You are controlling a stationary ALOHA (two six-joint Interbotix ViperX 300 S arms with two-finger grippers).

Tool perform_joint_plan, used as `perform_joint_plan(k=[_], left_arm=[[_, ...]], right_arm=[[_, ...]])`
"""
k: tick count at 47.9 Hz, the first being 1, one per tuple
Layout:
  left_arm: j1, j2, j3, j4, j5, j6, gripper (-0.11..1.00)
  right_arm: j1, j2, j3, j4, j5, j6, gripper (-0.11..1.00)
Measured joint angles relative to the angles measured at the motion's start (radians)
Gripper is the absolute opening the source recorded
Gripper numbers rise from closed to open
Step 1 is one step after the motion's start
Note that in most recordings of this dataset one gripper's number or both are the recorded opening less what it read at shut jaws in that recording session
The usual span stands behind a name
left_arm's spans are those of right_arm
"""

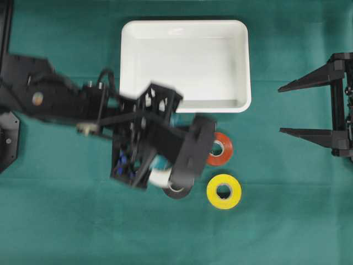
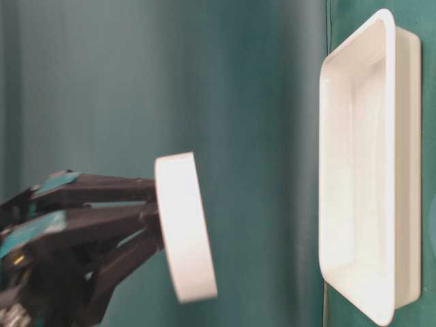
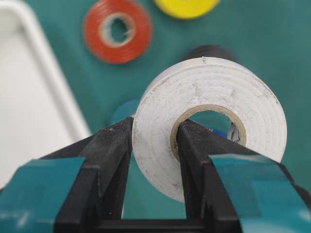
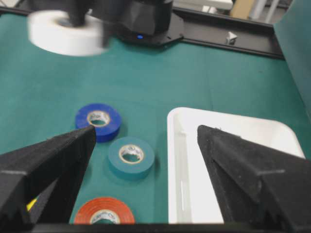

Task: Pick up the tape from a random location and place it into the white case.
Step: 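Lift the white tape roll and carry it over the white tray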

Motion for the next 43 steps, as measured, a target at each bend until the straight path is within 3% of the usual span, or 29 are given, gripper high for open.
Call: perform_joint_plan(k=[26,37,43], left_arm=[[0.365,-0.081,0.104,0.003,-0.054,0.0,0.23],[0.483,-0.114,0.15,0.002,-0.058,0.0,0.23],[0.503,-0.124,0.167,0.0,-0.064,0.002,0.23]], right_arm=[[0.0,0.0,-0.002,0.0,0.0,0.0,0.91],[0.0,0.0,-0.005,0.0,0.006,0.0,0.91],[0.0,0.0,-0.008,0.0,0.009,0.0,0.91]])
